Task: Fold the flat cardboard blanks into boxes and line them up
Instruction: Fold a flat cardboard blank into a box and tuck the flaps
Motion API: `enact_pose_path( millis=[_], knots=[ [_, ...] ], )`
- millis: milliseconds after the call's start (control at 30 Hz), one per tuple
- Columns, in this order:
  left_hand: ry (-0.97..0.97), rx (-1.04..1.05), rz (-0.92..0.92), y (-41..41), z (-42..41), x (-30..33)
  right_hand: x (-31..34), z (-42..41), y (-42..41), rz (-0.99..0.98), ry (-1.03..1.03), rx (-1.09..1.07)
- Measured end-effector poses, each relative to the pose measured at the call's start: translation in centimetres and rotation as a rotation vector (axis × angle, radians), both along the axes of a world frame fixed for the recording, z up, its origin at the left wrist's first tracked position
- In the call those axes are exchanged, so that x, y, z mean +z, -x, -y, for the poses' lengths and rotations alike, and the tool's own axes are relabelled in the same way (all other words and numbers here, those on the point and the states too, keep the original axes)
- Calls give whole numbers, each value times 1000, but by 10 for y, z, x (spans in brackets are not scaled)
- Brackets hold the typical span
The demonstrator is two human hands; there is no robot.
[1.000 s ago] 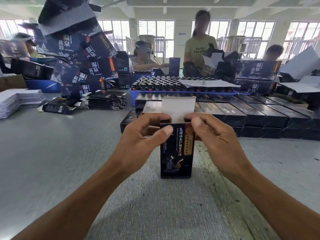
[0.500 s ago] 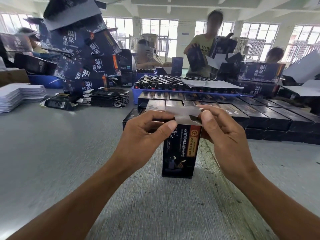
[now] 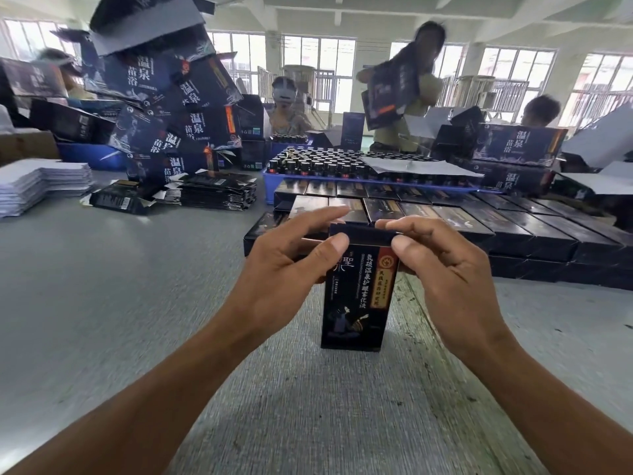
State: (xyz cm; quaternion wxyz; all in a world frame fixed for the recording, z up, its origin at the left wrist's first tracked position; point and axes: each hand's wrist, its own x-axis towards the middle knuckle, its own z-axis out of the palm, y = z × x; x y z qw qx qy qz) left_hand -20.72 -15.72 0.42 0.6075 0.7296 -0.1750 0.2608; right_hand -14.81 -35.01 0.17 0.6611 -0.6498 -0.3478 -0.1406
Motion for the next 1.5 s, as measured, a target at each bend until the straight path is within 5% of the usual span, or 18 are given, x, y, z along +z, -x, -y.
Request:
enact_pose_path(
  millis=[367,633,867,1200,1500],
  knots=[
    [-384,261,243,-3,-9,1,0,2,1,290,177,-226],
    [-339,253,212,-7,-8,-3,-4,1,-5,522,250,-337],
    [-217,172,73,-7,-4,-7,-5,0,-4,435,249,-314],
    [-404,263,-162,-6,2,-18,-6,6,-9,274,219,-291],
    [-326,20,-405,-16,-14,-21,-7,5,-8,143,202,-310]
  ],
)
